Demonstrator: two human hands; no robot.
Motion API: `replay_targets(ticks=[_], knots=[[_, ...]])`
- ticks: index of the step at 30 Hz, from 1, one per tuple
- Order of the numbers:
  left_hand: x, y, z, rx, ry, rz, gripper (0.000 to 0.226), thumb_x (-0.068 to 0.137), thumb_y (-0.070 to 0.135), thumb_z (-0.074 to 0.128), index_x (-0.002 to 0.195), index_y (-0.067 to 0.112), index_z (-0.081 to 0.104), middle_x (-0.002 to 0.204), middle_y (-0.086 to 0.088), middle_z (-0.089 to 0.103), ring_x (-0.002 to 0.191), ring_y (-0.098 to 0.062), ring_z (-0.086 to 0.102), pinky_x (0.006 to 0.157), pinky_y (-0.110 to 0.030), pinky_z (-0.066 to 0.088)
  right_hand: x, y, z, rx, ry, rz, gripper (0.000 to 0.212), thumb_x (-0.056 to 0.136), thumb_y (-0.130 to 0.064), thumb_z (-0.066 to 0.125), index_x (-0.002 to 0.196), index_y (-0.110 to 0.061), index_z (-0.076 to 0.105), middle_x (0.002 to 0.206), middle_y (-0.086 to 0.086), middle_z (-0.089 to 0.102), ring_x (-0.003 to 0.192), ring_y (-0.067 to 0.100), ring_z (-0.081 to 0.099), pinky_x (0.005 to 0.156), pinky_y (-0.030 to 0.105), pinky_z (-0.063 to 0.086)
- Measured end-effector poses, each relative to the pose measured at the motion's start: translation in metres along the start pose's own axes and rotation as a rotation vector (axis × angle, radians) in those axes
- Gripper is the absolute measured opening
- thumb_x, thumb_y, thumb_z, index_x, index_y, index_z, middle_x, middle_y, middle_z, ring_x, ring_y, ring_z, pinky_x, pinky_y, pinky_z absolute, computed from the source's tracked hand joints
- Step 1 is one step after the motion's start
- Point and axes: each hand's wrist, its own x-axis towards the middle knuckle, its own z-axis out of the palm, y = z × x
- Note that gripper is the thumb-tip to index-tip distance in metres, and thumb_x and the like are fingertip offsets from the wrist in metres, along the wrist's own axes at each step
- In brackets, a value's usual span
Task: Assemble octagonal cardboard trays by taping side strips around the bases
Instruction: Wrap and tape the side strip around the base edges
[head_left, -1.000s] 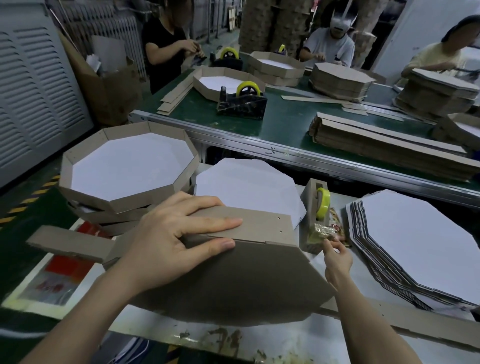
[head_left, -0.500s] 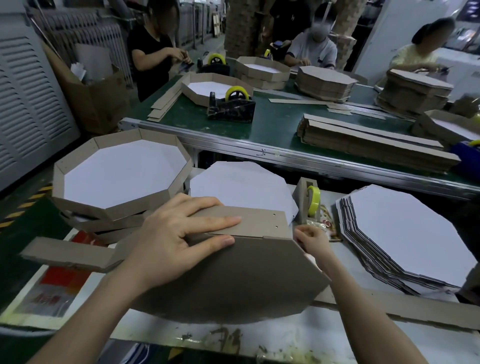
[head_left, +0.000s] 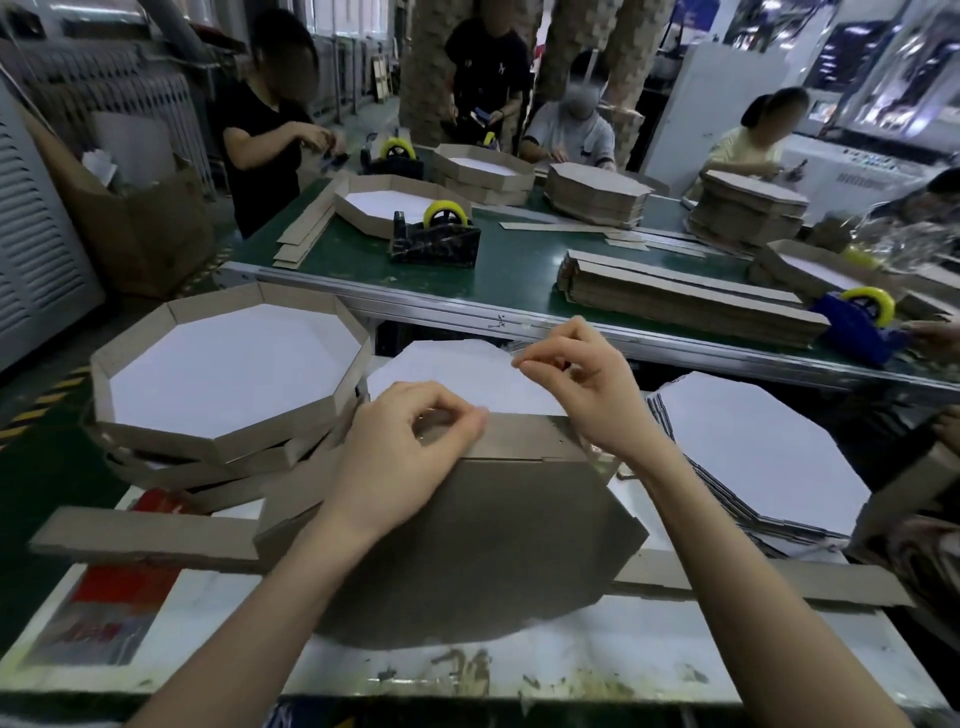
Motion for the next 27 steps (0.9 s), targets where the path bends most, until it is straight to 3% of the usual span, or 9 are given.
replay_targets(ticks=[3, 5, 8, 11, 13, 15, 17, 21, 27], knots=[[0.005, -0.006, 0.003, -0.118, 0.07, -0.143, 0.025, 0.079, 0.053, 0.069, 0.091, 0.033, 0.059, 0.091, 0.028, 0.066, 0.092, 0.01, 0.061, 0.076, -0.021, 0.046, -0.004, -0.022, -0.003, -0.1, -0.081, -0.106, 0.009, 0.09, -0.012, 0.07, 0.095, -0.014, 0.077, 0.091, 0.003, 0.051, 0.081, 0.005, 0.048, 0.068, 0.02, 0.041], [0.006, -0.008, 0.002, -0.082, 0.04, -0.136, 0.028, 0.079, 0.059, 0.065, 0.096, 0.038, 0.055, 0.094, 0.038, 0.061, 0.095, 0.017, 0.056, 0.073, -0.013, 0.042, -0.008, -0.03, -0.002, -0.163, -0.13, -0.151, 0.009, 0.09, -0.013, 0.07, 0.095, -0.011, 0.077, 0.09, 0.004, 0.049, 0.082, 0.009, 0.047, 0.07, 0.017, 0.039], [0.007, -0.01, 0.002, -0.062, 0.026, -0.058, 0.022, 0.081, 0.056, 0.062, 0.092, 0.037, 0.062, 0.096, 0.033, 0.061, 0.098, 0.014, 0.054, 0.073, -0.003, 0.04, -0.011, -0.035, 0.001, -0.214, -0.179, -0.179, 0.011, 0.09, -0.014, 0.07, 0.097, -0.011, 0.077, 0.089, 0.001, 0.045, 0.08, 0.008, 0.045, 0.069, 0.014, 0.034], [0.005, -0.01, 0.0, -0.041, 0.036, 0.029, 0.008, 0.086, 0.039, 0.065, 0.087, 0.031, 0.068, 0.093, 0.025, 0.063, 0.096, 0.002, 0.057, 0.075, -0.013, 0.043, -0.012, -0.035, 0.003, -0.196, -0.215, -0.148, 0.011, 0.091, -0.015, 0.07, 0.097, -0.012, 0.078, 0.096, 0.001, 0.049, 0.082, 0.007, 0.046, 0.067, 0.016, 0.036], [0.003, -0.009, -0.001, -0.05, 0.053, 0.07, 0.005, 0.089, 0.031, 0.067, 0.086, 0.027, 0.069, 0.094, 0.023, 0.063, 0.094, -0.004, 0.057, 0.079, -0.024, 0.048, -0.013, -0.036, 0.002, -0.125, -0.231, -0.095, 0.011, 0.092, -0.015, 0.069, 0.096, -0.016, 0.079, 0.112, -0.002, 0.054, 0.087, 0.013, 0.049, 0.067, 0.023, 0.042], [0.002, -0.008, -0.001, -0.059, 0.059, 0.084, 0.006, 0.09, 0.029, 0.066, 0.087, 0.025, 0.068, 0.096, 0.023, 0.062, 0.093, -0.006, 0.057, 0.081, -0.034, 0.051, -0.013, -0.039, -0.001, -0.066, -0.229, -0.095, 0.015, 0.094, -0.013, 0.066, 0.094, -0.018, 0.08, 0.133, -0.006, 0.054, 0.091, 0.013, 0.048, 0.074, 0.026, 0.045], [0.001, -0.008, -0.001, -0.063, 0.059, 0.081, 0.005, 0.091, 0.028, 0.065, 0.087, 0.026, 0.066, 0.097, 0.024, 0.06, 0.094, -0.006, 0.056, 0.081, -0.039, 0.052, -0.013, -0.042, -0.002, -0.077, -0.222, -0.139, 0.018, 0.094, -0.01, 0.064, 0.092, -0.018, 0.08, 0.139, -0.009, 0.055, 0.093, 0.013, 0.047, 0.079, 0.027, 0.043], [0.001, -0.01, -0.002, -0.078, 0.061, 0.06, 0.007, 0.092, 0.029, 0.063, 0.086, 0.032, 0.062, 0.095, 0.024, 0.06, 0.093, -0.004, 0.058, 0.079, -0.036, 0.052, -0.01, -0.042, -0.002, -0.096, -0.25, -0.147, 0.011, 0.091, -0.011, 0.07, 0.095, -0.016, 0.079, 0.101, -0.01, 0.072, 0.087, 0.014, 0.046, 0.07, 0.024, 0.039], [0.001, -0.011, 0.0, -0.05, 0.105, 0.035, 0.005, 0.089, 0.029, 0.067, 0.084, 0.028, 0.066, 0.086, 0.019, 0.064, 0.089, -0.006, 0.06, 0.076, -0.027, 0.05, -0.006, -0.036, -0.002, -0.105, -0.275, -0.088, 0.011, 0.089, -0.016, 0.073, 0.098, -0.018, 0.079, 0.073, -0.019, 0.064, 0.075, 0.006, 0.042, 0.068, 0.018, 0.035]])
